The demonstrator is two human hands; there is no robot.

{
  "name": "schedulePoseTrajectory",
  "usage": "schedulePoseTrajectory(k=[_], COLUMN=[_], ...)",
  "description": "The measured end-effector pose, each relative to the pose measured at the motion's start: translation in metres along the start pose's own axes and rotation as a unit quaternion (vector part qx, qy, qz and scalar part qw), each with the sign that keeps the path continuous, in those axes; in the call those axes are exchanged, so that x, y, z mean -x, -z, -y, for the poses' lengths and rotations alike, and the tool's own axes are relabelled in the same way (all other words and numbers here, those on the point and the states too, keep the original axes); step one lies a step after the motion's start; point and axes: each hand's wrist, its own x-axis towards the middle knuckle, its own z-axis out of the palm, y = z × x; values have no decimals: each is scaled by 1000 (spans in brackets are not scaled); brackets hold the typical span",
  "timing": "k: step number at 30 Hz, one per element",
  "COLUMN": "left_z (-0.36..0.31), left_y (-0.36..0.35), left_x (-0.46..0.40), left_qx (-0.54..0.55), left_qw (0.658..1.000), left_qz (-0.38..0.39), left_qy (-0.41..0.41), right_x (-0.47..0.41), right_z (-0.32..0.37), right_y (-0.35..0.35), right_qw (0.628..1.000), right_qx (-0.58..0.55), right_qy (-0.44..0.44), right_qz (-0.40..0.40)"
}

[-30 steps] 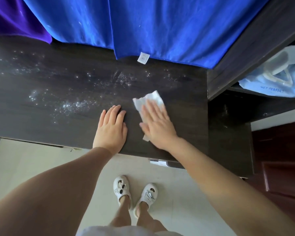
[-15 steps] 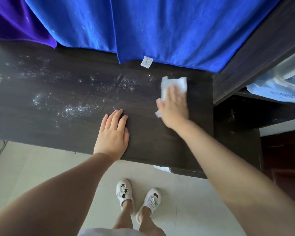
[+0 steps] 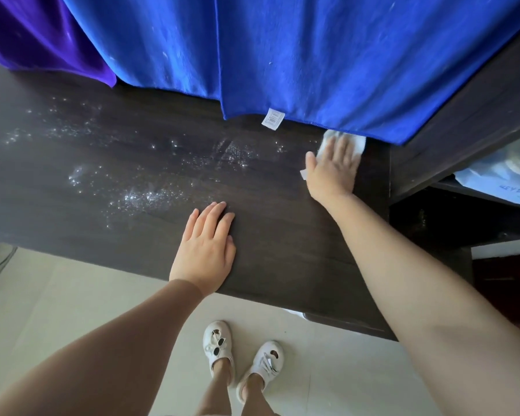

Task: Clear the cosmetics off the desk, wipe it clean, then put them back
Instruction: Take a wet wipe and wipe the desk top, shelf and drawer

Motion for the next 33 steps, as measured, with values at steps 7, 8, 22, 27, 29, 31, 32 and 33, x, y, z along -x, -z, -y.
schedulePoseTrajectory(k=[7, 8, 22, 27, 29, 31, 32, 33], left_z=[-1, -1, -3, -3, -3, -3, -3, -3], left_y=[1, 1, 4, 2, 1, 1, 1, 1], left_x=[0, 1, 1, 2, 2, 2, 2, 2], left_qx=[1, -2, -12, -17, -11, -7, -7, -7], left_qw=[1000, 1000, 1000, 1000, 1000, 1000, 1000, 1000], left_qz=[-1, 0, 11, 7, 3, -1, -5, -8], left_qy=[2, 3, 12, 10, 8, 8, 7, 6], right_x=[51, 43, 104, 12, 4, 22, 41, 65], right_z=[11, -7, -70, -59, -60, -62, -63, -65], right_y=[-4, -2, 5, 26, 25, 17, 11, 4], right_qw=[898, 925, 996, 997, 997, 998, 998, 996], right_qx=[76, 69, 63, 8, -1, 14, 24, 27], right_qy=[428, 371, 36, -30, -32, -8, 17, 50], right_qz=[66, 50, 61, 70, 70, 63, 61, 63])
